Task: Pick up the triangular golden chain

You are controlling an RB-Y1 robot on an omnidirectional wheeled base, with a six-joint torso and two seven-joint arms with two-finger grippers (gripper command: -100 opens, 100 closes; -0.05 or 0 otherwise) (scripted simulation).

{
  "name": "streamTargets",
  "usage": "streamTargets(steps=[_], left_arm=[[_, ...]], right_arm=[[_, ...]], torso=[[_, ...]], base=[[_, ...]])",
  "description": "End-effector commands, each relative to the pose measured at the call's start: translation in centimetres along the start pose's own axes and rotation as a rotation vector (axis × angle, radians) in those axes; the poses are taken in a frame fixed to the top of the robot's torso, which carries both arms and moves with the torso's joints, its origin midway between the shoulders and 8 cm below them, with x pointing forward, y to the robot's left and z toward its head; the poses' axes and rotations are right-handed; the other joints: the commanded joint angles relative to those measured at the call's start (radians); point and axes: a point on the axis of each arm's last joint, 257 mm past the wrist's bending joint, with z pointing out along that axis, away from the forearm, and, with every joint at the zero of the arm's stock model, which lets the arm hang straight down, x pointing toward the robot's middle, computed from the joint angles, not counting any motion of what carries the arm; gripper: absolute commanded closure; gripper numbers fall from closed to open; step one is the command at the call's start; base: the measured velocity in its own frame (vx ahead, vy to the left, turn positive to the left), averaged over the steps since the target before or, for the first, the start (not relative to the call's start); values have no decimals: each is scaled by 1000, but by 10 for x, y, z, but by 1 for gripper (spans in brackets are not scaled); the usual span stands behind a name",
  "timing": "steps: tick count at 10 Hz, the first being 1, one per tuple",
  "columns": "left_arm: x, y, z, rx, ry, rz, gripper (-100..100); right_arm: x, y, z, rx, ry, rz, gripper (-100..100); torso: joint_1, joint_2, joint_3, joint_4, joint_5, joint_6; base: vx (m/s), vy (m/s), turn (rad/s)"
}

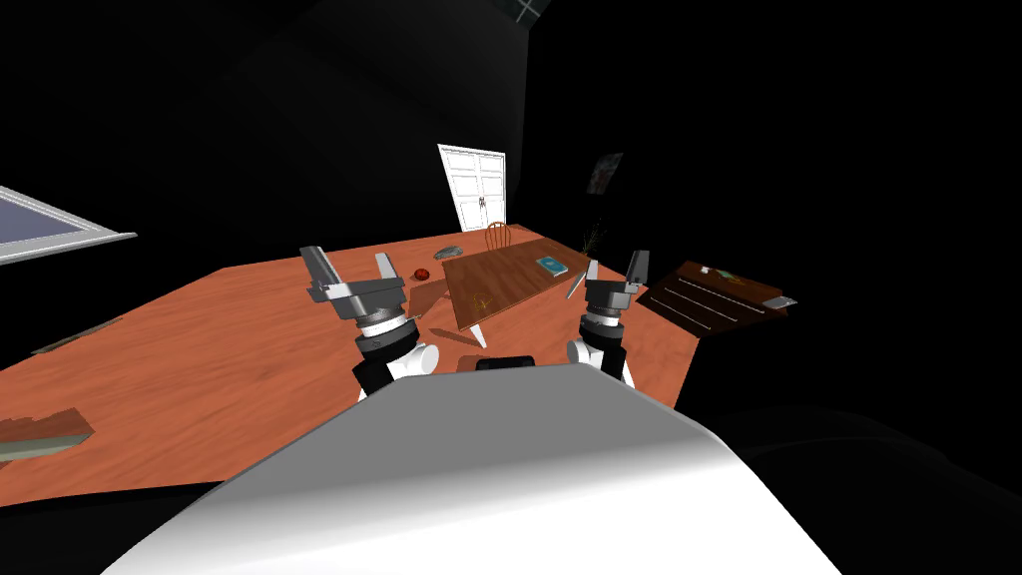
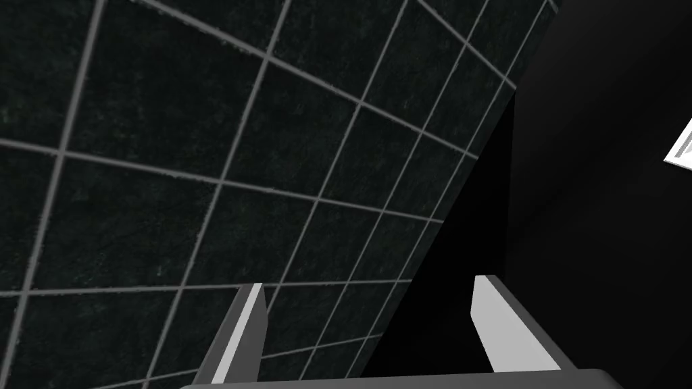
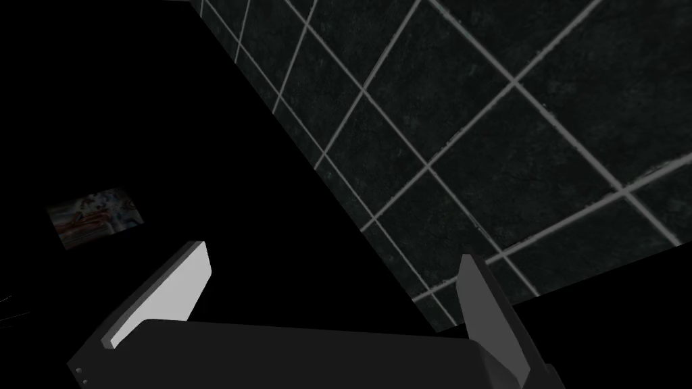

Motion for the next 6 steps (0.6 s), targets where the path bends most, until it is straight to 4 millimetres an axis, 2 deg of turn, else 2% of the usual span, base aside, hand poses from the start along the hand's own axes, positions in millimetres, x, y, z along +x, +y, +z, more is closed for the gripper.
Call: streamTargets(steps=[1, 4, 6], left_arm=[[3, 5, 0, -18, 28, 5, -100], [5, 23, -2, -82, 87, 19, -100], [2, 42, -3, -142, 111, 30, -100]], right_arm=[[0, 0, 0, 0, 0, 0, 0], [0, 0, 0, 0, 0, 0, 0], [0, 0, 0, 0, 0, 0, 0]], torso=[[0, 0, 0, 0, 0, 0], [-5, 1, 0, 0, -1, 0], [-9, 1, 1, 0, -2, 0]], base=[[-5, -29, -15], [-12, -81, -21], [-16, -151, -39]])
